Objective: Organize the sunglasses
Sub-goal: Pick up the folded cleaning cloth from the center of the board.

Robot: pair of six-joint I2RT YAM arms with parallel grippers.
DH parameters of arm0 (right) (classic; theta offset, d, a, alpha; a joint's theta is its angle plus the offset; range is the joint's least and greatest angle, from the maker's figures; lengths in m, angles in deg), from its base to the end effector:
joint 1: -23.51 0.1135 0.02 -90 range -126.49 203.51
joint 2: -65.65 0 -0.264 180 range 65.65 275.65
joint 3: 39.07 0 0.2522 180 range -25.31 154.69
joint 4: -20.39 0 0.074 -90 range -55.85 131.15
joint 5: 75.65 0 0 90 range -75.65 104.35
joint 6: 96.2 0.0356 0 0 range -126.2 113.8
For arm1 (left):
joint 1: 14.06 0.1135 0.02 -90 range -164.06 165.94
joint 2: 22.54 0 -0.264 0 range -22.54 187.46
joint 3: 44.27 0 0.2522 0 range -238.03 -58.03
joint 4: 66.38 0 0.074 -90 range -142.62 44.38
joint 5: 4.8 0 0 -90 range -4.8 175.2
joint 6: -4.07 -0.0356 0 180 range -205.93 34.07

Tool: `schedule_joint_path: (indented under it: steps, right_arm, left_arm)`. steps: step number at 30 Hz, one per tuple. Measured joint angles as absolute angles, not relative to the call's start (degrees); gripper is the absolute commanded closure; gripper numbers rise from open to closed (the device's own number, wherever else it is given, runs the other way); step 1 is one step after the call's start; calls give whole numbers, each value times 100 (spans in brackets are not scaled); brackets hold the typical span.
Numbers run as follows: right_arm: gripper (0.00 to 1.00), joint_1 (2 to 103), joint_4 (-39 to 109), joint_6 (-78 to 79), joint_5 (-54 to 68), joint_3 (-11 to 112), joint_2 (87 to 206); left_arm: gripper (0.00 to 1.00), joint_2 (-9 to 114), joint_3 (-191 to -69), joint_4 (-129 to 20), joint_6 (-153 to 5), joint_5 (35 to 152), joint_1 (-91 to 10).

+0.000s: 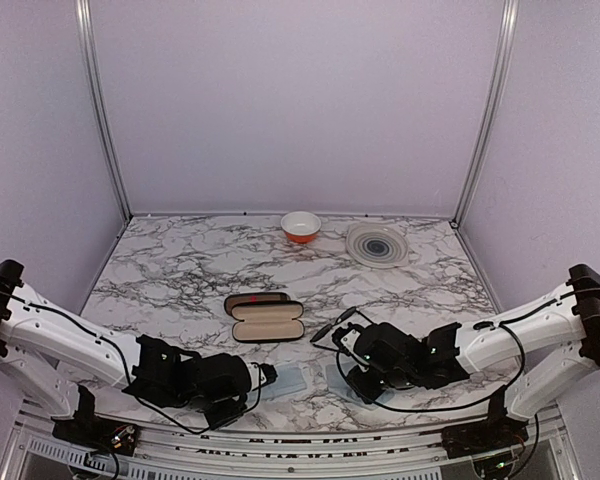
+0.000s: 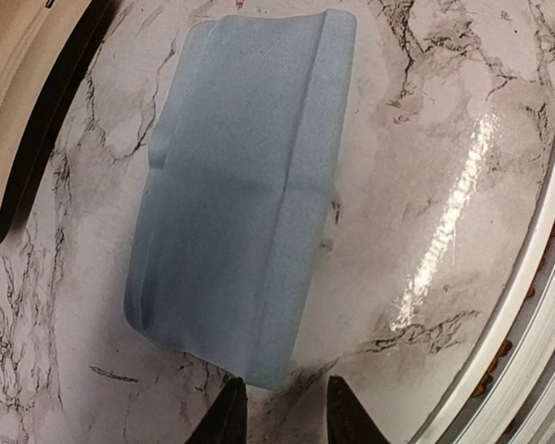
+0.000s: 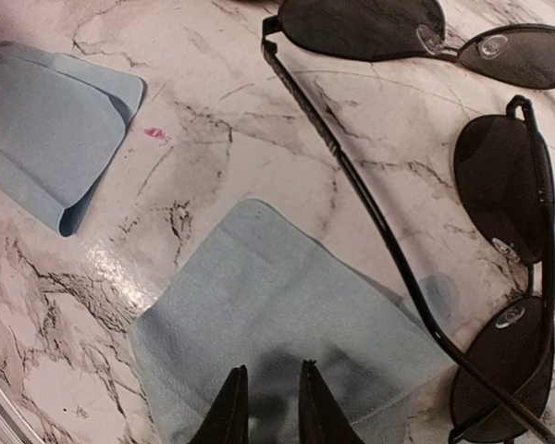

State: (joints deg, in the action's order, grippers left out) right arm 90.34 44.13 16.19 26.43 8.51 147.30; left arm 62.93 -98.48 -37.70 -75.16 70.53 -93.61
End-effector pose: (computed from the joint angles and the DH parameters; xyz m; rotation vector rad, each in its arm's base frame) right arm 0.1046 0.2256 0.1413 -0.9022 2.4168 0.3283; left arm 0.0577 -0.2630 0.1519 1.3853 2.1819 -0.2573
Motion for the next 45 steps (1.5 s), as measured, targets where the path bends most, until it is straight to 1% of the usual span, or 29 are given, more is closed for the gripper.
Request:
schedule_joint_path:
  steps: [4, 11, 16, 24, 32, 37, 40, 45]
  right_arm:
    - [80, 9034, 4411, 1619, 2643, 851, 14730]
    - [80, 9034, 4407, 1619, 2623, 851, 14730]
    - [80, 9034, 4407, 1619, 2616, 851, 14730]
    - [80, 9034, 4380, 1606, 2592, 851, 14728]
    - [79, 9034, 4363, 1598, 2579, 851, 14726]
    - [78, 9034, 4361, 1514, 2575, 851, 14671]
    - [76, 9034, 4354, 1396, 2559, 851, 14584]
    - [71, 9034, 4160, 990, 2354, 854, 14455]
  left_arm:
    - [71, 6413, -9911, -3713, -7621, 7013, -9361]
    - [77, 6599, -10141, -3709, -7783, 6967, -9361]
    - [77, 6735, -10169, -3648, -7860, 6961, -9361]
    - [74, 6750, -10215, -3445, -7833, 6862, -9361]
    - [82, 6831, -10291, -3427, -7871, 6816, -9361]
    - [94, 6842, -10291, -3425, -7910, 6819, -9361]
    - [100, 6853, -10291, -3412, -7960, 6825, -9361]
    - [100, 6853, -10291, -3405, -7997, 6856, -9361]
